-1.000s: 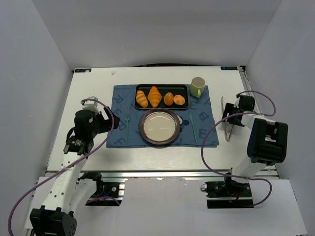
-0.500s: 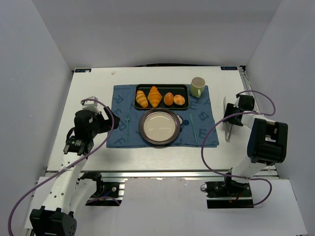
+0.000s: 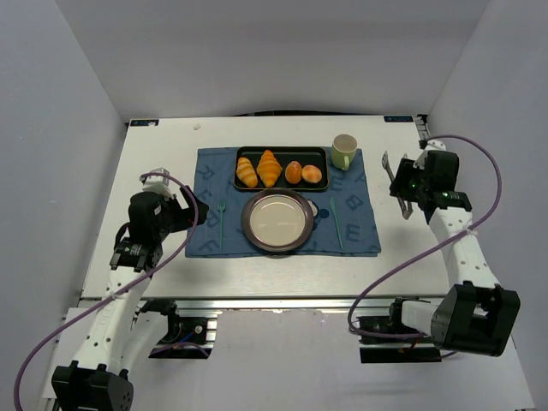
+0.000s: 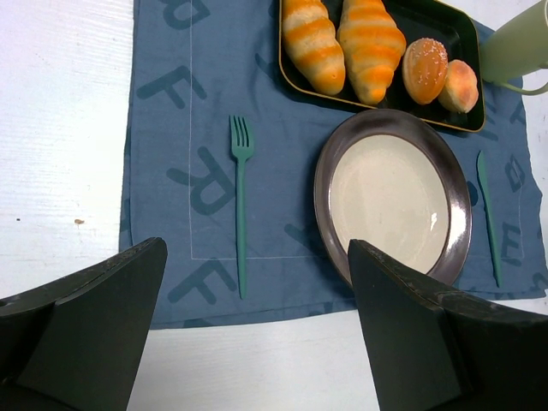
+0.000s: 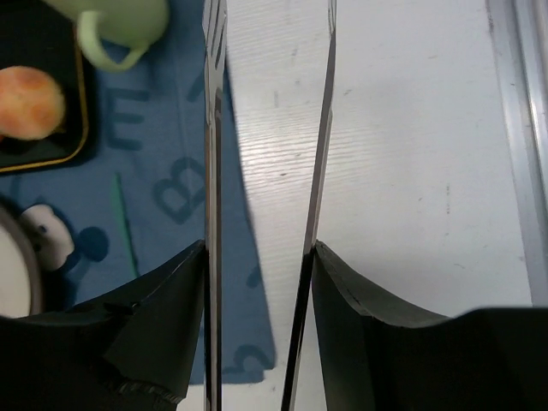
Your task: Place the bread
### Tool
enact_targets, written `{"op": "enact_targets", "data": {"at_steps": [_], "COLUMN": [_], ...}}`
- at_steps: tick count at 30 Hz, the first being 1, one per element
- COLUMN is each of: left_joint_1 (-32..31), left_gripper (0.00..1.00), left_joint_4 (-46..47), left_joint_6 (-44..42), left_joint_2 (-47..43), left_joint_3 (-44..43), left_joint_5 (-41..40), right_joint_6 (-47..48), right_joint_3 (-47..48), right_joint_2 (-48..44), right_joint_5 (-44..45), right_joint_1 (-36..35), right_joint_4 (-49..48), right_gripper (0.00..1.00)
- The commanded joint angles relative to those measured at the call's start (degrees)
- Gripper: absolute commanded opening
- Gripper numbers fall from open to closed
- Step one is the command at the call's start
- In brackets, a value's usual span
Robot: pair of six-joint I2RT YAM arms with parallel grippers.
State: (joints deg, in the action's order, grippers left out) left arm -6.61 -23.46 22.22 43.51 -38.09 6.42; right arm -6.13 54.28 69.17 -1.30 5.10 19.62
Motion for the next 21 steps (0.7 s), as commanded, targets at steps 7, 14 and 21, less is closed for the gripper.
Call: {"op": "enact_targets", "data": {"at_steps": [7, 14, 21], "left_joint_1": [-0.2, -0.2, -0.2], "left_gripper": [0.98, 0.98, 0.98], "left_joint_4": [1.0, 1.0, 1.0], "left_joint_6": [0.2, 0.3, 0.3], "left_joint_2": [-0.7, -1.1, -1.1], "left_joint_3": [0.2, 0.3, 0.2], "left_joint_5": [0.2, 0.1, -0.1], "right_joint_6": [-3.7, -7.8, -7.1], "right_joint_3": [6.9, 9.4, 16.1], "right_joint_2": [-2.3, 3.4, 12.5], "right_joint_5": [-7.0, -7.1, -5.3], "right_joint_1": [-15.8, -24.4, -30.7], "right_joint_4": [7.3, 2.5, 2.3], "right_gripper": [0.6, 0.59, 0.59]}}
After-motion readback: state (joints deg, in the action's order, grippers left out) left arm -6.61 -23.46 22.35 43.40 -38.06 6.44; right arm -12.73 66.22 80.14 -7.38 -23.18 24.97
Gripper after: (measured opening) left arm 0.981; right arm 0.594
